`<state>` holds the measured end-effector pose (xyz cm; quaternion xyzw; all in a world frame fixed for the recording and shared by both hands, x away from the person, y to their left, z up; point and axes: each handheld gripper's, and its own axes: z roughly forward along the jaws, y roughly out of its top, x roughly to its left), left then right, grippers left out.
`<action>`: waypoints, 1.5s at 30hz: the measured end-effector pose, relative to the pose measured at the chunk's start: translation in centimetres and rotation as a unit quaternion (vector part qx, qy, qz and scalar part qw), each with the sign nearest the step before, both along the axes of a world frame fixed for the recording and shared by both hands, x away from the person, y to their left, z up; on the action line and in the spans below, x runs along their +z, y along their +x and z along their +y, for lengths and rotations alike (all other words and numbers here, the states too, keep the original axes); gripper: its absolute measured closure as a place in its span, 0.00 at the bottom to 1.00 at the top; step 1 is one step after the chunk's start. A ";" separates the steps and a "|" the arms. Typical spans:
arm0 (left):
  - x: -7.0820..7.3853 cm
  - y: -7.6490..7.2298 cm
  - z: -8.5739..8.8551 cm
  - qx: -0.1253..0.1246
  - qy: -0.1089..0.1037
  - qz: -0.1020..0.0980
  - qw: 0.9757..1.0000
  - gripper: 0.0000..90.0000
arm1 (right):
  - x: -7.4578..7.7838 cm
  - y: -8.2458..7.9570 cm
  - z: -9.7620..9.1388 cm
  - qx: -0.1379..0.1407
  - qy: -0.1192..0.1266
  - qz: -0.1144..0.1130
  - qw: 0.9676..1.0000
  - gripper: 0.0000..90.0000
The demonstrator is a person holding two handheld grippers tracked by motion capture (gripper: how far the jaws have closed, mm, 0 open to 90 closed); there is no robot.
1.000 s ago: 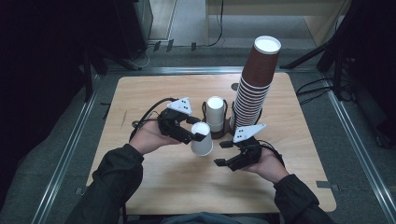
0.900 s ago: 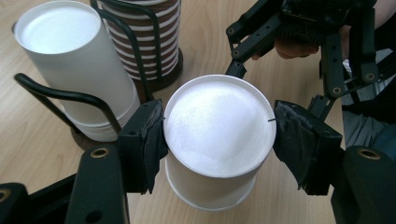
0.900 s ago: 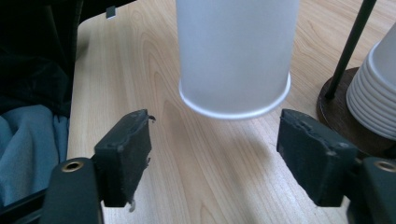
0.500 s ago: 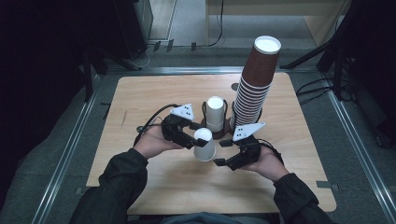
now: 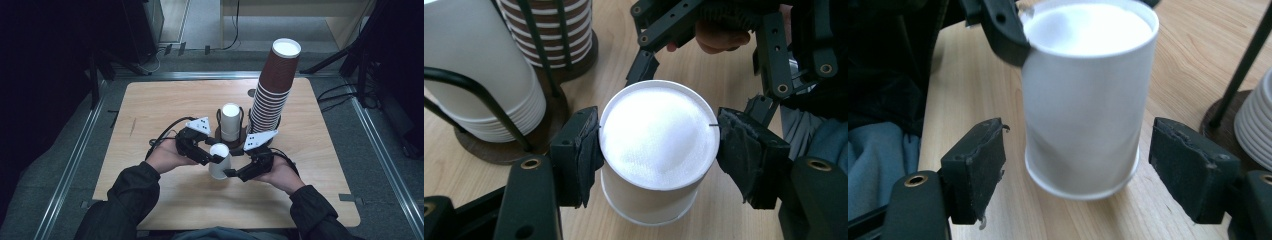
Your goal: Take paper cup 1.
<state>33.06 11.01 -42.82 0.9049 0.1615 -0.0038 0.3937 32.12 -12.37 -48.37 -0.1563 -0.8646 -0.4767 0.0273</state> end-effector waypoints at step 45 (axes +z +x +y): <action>0.5 -1.1 -1.1 -0.033 -0.009 -0.002 0.999 0.34 | -0.3 -0.1 1.7 0.035 0.003 -0.015 0.999 0.30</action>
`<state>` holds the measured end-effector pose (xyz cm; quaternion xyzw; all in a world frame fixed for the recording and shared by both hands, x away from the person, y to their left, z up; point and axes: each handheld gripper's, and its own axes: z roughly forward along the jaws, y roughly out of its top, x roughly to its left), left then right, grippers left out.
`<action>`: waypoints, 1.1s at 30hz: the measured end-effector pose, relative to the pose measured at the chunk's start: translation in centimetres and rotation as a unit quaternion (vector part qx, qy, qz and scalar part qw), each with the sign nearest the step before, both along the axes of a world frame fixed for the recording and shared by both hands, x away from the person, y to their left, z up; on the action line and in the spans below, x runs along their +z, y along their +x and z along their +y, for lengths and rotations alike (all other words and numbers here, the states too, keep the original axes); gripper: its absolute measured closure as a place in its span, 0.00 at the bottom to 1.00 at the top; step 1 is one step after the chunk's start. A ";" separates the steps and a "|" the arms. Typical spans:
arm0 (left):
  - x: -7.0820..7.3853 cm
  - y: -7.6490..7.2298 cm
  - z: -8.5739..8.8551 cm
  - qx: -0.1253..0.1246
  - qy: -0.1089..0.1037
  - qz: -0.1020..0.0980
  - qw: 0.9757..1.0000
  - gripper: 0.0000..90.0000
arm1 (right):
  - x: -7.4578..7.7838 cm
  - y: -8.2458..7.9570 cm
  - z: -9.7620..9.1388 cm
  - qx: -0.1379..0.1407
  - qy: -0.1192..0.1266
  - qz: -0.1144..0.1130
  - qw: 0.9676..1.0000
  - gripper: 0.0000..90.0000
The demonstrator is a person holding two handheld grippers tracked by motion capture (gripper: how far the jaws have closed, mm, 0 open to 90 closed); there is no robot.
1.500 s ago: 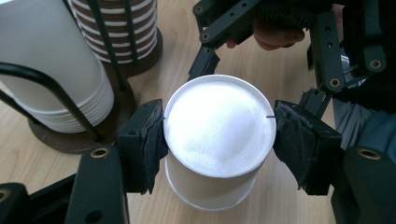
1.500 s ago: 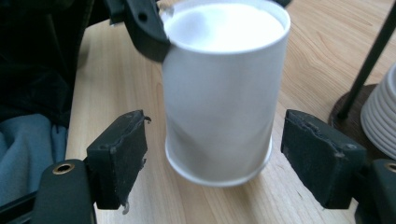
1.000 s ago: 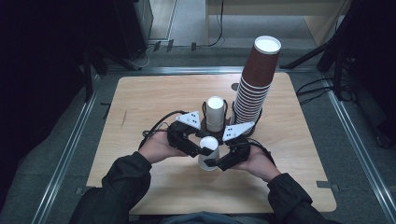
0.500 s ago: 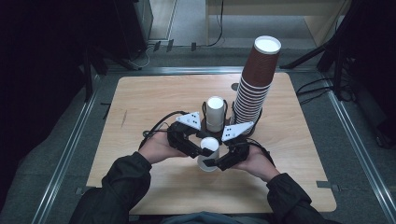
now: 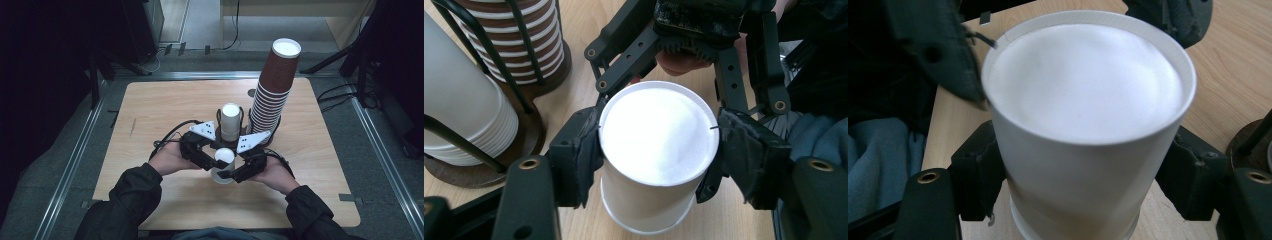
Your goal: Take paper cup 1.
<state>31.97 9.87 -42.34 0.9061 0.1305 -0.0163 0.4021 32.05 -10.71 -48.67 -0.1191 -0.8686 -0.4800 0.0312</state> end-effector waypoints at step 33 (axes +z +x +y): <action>-3.3 0.8 1.3 0.052 -0.001 0.057 0.997 0.02 | 0.8 0.9 -3.0 -0.037 0.122 0.005 0.992 0.31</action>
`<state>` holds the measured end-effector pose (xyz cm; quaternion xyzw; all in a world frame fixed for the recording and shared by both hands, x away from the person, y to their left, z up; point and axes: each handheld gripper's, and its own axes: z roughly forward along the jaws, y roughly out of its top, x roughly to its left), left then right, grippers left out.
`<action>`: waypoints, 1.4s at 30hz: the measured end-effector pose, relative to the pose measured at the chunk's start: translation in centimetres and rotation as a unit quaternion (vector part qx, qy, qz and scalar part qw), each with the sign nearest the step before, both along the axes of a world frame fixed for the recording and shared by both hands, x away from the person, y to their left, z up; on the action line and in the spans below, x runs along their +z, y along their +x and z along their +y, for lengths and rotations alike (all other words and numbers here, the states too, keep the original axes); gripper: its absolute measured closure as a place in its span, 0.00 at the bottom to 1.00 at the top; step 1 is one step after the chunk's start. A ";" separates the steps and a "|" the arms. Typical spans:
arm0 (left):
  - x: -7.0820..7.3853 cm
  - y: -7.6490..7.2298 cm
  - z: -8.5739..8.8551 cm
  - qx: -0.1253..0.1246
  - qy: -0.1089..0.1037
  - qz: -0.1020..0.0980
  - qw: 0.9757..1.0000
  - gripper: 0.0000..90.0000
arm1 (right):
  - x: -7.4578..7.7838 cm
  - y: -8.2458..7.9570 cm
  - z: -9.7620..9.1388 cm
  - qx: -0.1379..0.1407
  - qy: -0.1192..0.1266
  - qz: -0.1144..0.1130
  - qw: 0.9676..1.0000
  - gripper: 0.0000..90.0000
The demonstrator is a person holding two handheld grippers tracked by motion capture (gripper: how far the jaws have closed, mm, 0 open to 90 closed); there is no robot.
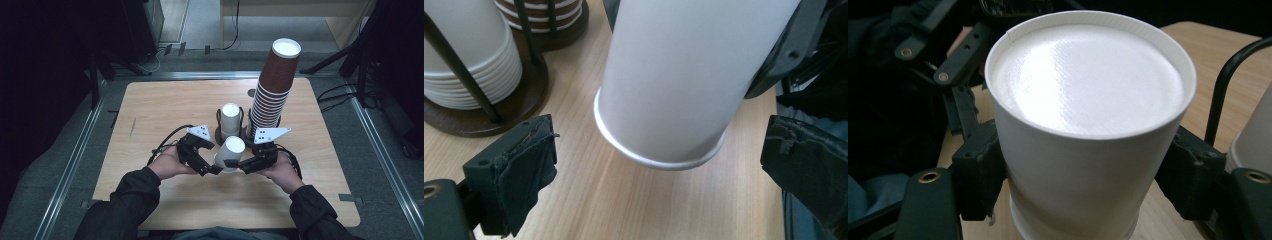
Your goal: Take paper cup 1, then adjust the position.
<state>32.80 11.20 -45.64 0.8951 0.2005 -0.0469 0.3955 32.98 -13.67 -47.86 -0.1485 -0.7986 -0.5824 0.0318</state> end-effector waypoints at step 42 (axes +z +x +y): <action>-0.3 0.0 -0.6 -0.004 -0.029 0.007 1.000 0.26 | 0.1 0.1 0.1 0.005 0.073 0.018 0.997 0.32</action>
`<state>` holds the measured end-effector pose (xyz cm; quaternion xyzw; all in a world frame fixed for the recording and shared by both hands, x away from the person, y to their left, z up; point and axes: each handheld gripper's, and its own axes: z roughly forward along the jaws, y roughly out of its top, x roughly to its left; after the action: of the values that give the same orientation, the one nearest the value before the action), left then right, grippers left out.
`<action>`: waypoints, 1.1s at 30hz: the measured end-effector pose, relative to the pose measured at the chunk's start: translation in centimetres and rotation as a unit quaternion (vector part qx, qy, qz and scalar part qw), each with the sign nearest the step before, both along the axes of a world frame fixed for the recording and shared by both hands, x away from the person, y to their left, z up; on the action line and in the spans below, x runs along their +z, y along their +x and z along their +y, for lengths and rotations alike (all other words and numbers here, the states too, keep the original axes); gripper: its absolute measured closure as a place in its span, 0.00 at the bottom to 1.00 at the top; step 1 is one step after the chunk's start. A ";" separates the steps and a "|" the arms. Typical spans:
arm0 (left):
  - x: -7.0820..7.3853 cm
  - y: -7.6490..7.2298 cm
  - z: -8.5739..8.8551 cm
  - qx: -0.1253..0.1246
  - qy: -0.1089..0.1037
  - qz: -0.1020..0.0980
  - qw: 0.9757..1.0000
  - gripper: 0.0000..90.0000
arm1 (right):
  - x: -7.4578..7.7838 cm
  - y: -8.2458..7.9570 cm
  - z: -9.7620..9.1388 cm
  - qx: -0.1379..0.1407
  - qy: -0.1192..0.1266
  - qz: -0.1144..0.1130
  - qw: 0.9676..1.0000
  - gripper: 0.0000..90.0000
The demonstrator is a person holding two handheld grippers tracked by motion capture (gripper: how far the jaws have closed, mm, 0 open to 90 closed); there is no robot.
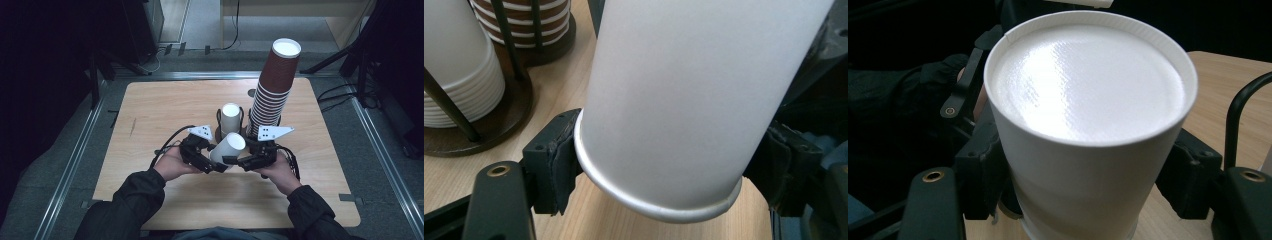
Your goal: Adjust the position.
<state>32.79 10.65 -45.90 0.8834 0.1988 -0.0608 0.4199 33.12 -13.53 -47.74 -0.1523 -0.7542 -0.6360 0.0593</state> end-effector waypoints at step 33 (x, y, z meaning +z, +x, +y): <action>1.2 0.4 2.5 0.010 0.057 -0.028 0.998 0.27 | 0.3 -0.7 -1.0 0.004 -0.146 -0.028 0.989 0.19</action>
<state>33.19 13.17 -44.66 0.9055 0.1988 -0.0200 0.3745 32.46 -14.54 -47.49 -0.1388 -0.8408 -0.5230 0.0176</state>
